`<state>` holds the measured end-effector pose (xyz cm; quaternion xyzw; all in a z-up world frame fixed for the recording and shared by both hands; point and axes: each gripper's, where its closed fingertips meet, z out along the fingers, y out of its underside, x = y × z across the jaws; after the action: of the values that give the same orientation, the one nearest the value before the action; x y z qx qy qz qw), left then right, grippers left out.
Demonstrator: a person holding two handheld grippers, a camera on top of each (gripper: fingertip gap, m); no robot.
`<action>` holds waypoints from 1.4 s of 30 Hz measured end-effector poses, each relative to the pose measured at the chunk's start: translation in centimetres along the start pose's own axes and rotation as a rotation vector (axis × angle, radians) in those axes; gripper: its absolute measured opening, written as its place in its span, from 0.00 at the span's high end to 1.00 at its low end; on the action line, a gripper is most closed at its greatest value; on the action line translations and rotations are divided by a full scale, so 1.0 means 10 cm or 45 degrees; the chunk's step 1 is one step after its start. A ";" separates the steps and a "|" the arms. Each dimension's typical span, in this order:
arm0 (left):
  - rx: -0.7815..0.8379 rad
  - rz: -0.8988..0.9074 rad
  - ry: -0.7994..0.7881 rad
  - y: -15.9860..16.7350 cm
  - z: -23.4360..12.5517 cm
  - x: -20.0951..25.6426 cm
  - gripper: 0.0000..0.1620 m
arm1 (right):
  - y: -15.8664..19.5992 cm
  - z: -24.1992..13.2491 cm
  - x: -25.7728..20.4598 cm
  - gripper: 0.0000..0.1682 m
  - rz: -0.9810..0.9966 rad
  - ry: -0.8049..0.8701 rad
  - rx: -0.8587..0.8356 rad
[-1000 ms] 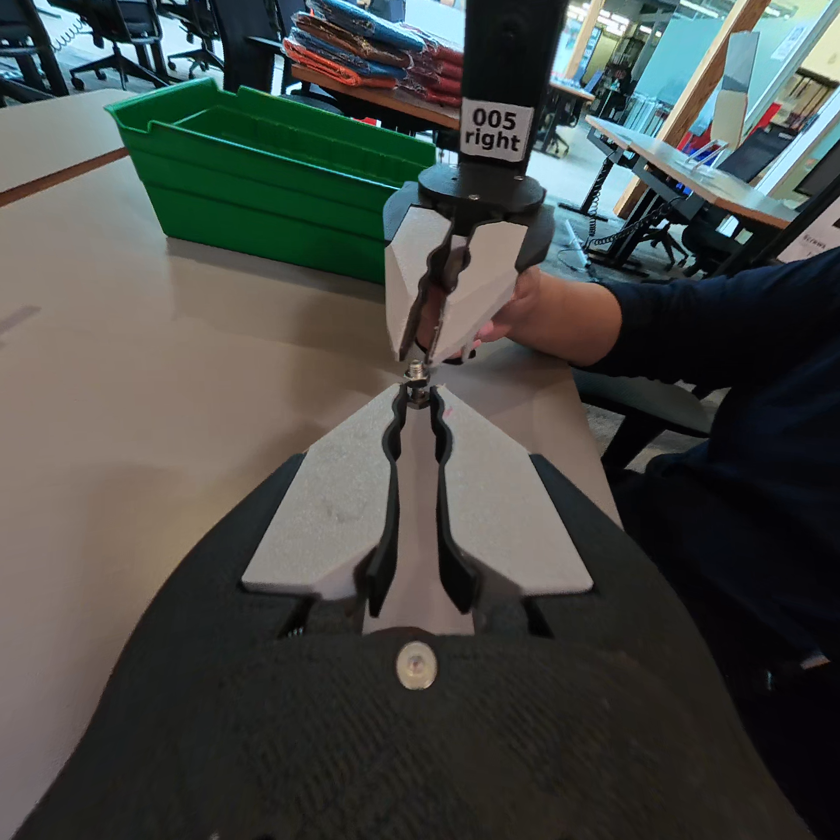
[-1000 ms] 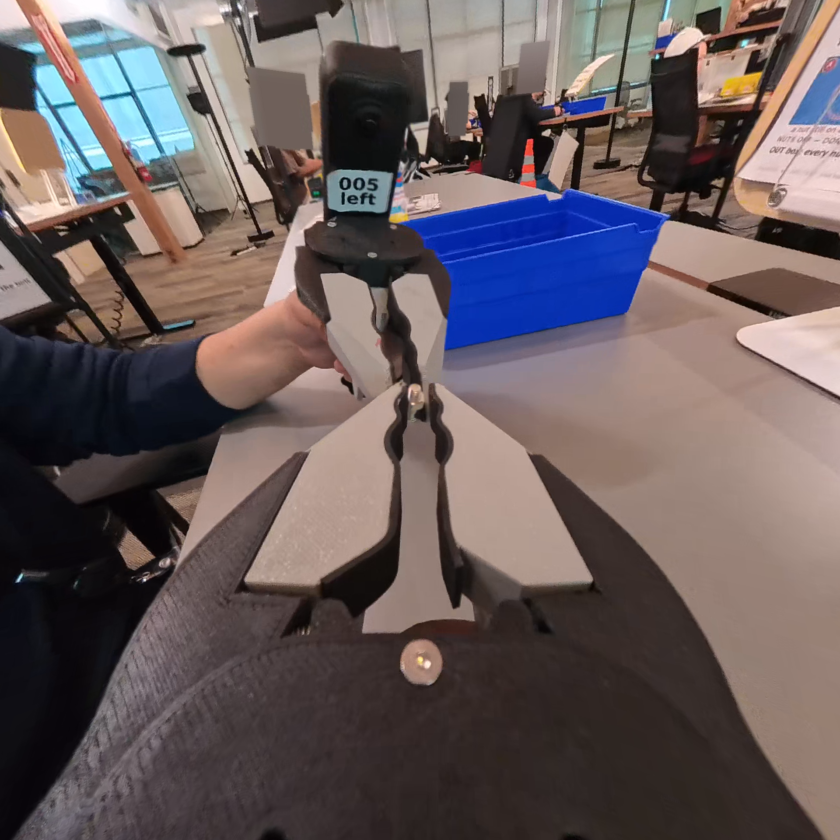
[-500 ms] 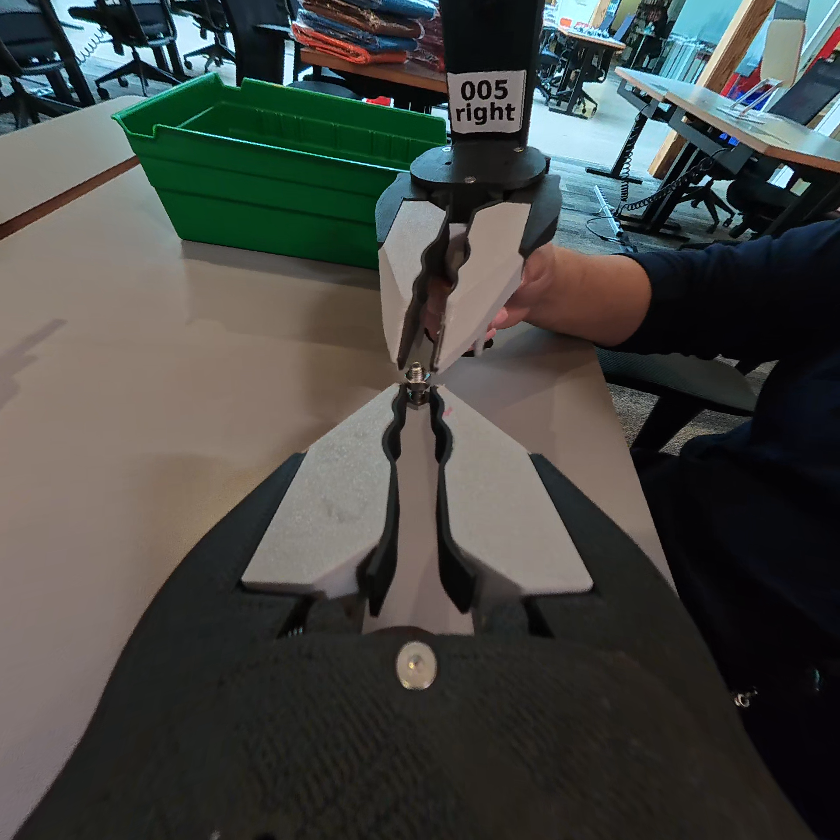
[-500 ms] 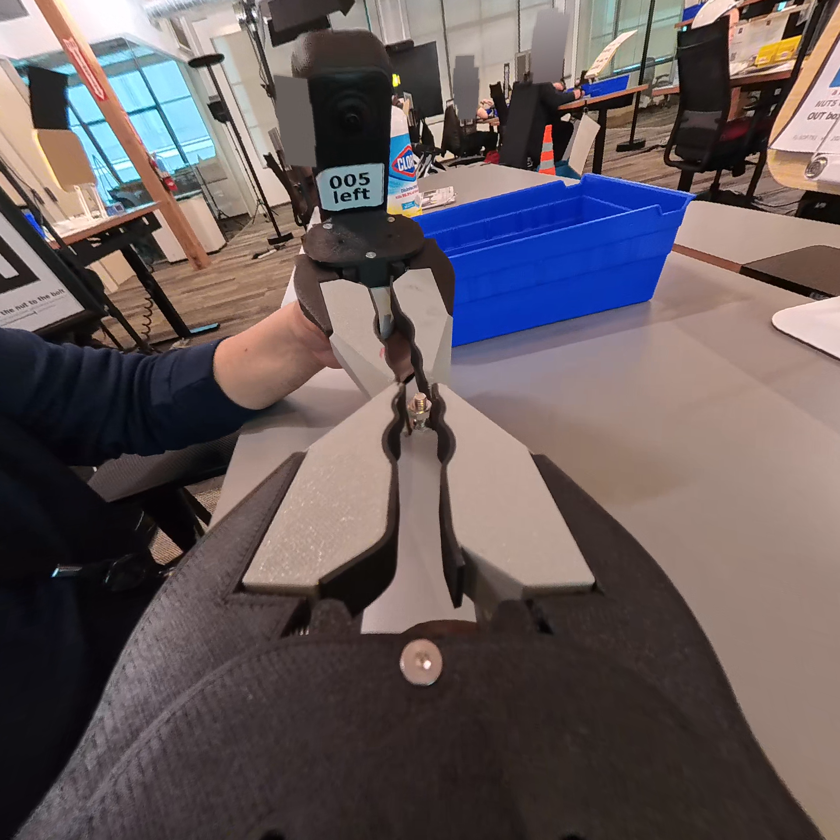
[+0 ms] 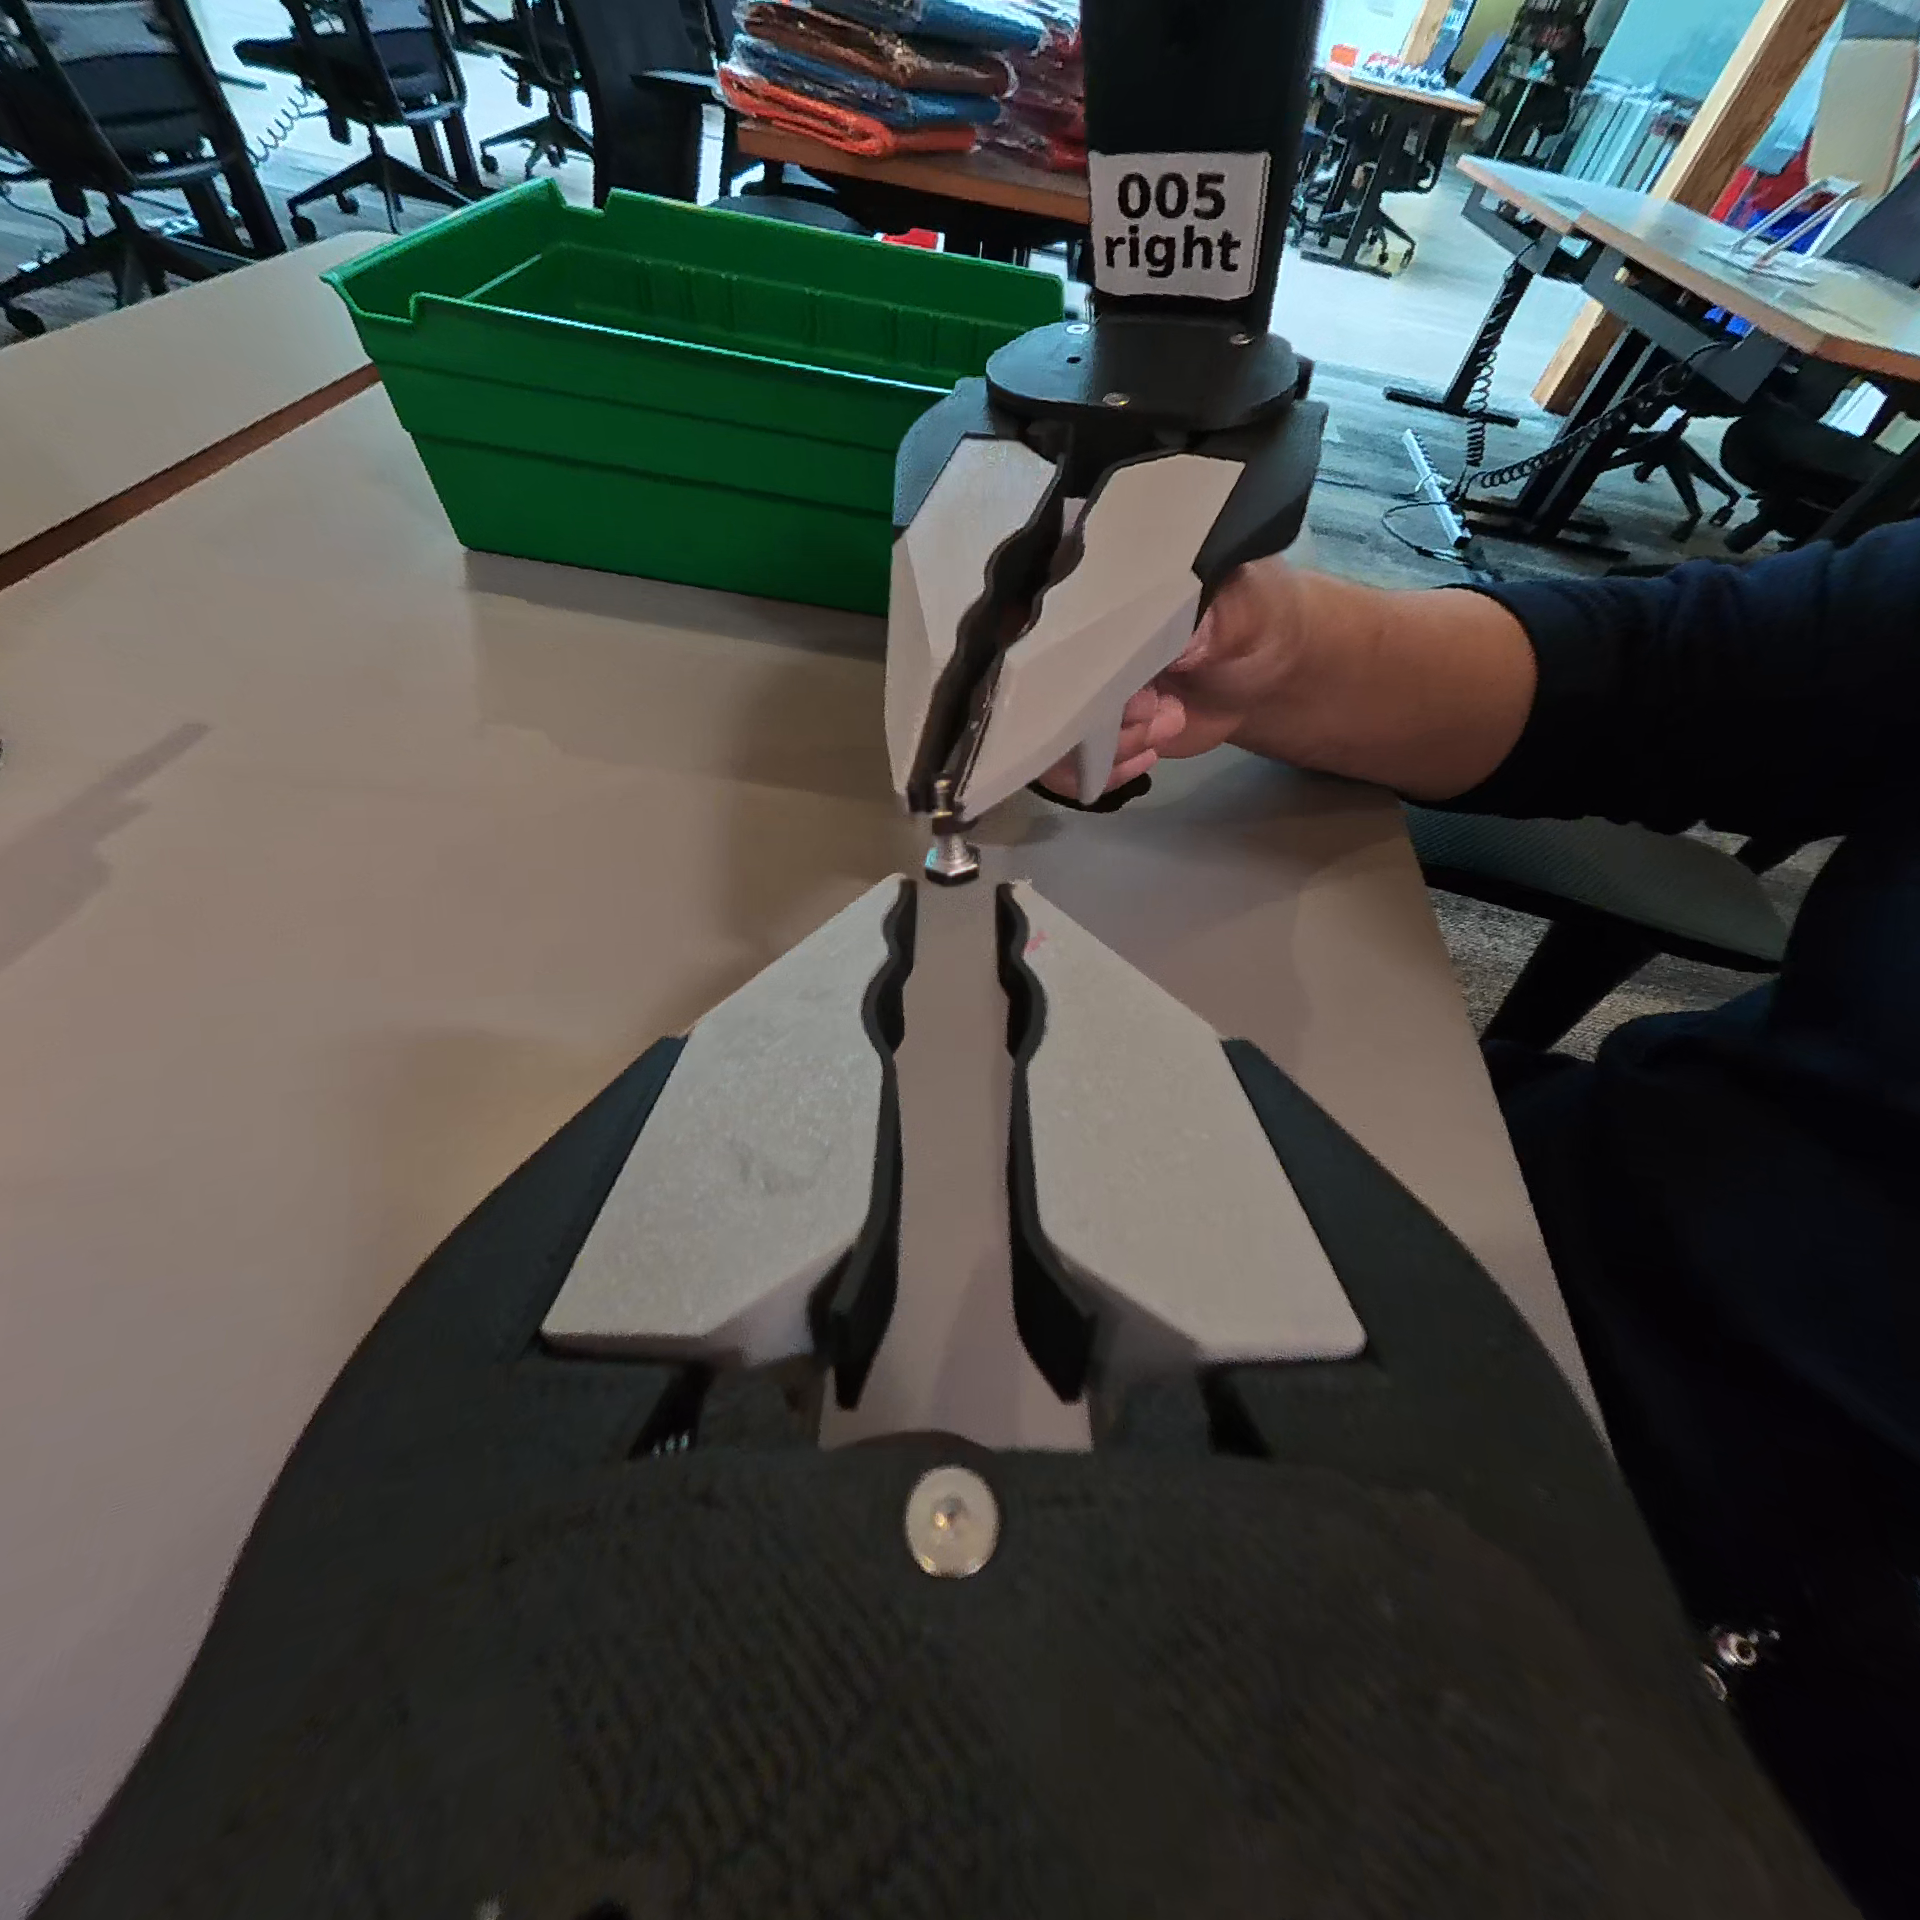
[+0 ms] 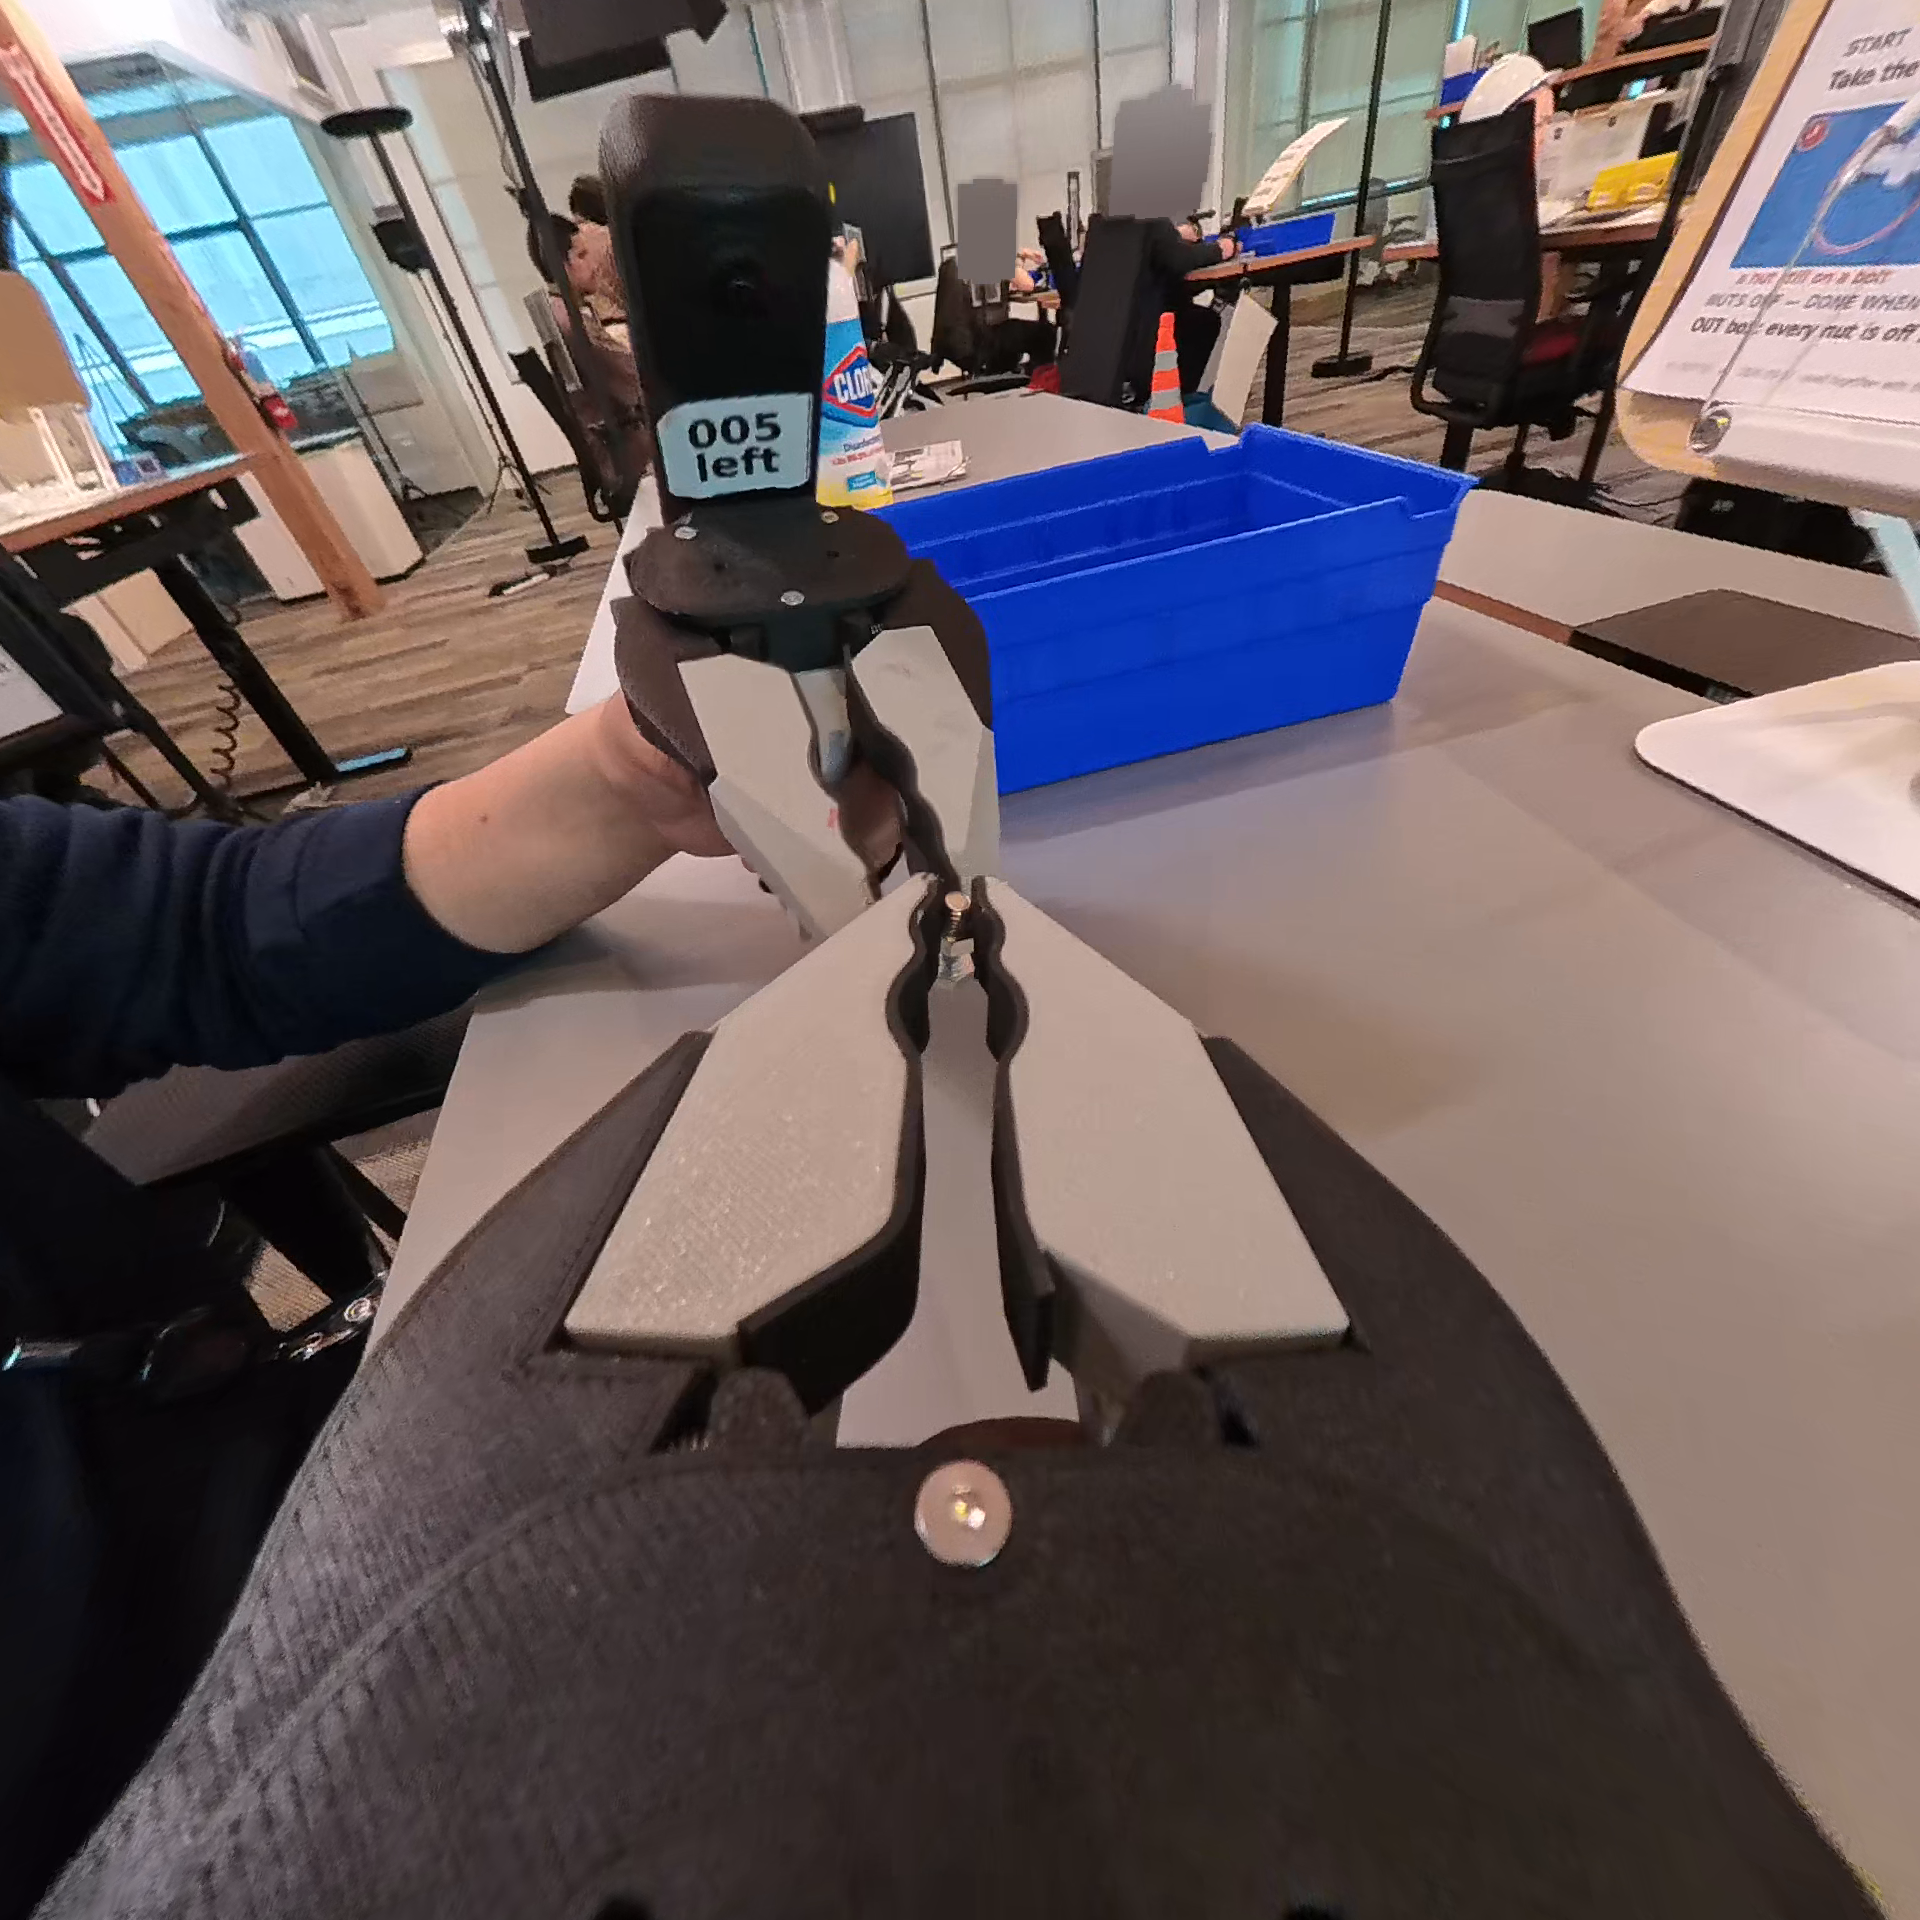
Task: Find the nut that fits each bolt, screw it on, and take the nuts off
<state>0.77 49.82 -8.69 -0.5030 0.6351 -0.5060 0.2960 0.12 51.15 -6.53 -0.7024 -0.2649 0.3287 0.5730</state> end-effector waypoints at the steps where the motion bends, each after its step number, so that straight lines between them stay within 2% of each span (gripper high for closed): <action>1: 0.002 -0.008 0.003 0.00 0.00 0.00 0.91 | -0.01 -0.01 -0.01 0.99 0.007 -0.008 0.007; 6: 0.017 -0.039 0.008 0.00 0.02 -0.02 0.90 | -0.03 -0.01 -0.02 0.99 0.003 -0.011 0.022; 12: 0.075 -0.085 0.056 -0.06 0.06 0.03 0.95 | -0.06 0.00 -0.02 0.99 -0.003 0.004 0.041; 17: 0.107 -0.112 0.071 -0.09 0.07 0.04 0.95 | -0.08 -0.01 -0.02 0.99 0.013 -0.002 0.060; 25: 0.140 -0.154 0.098 -0.12 0.07 0.05 0.90 | -0.08 0.00 -0.02 0.99 0.017 0.003 0.066; 28: 0.139 -0.135 0.076 -0.12 0.07 0.04 0.95 | -0.08 0.01 -0.03 0.99 0.018 -0.001 0.070; 42: 0.177 -0.147 0.080 -0.17 0.05 0.04 0.95 | -0.14 -0.02 -0.04 0.99 0.013 0.000 0.107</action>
<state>1.67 49.33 -7.20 -0.5007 0.5774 -0.5808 0.2805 -0.01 51.00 -5.10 -0.6789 -0.2473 0.3427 0.6004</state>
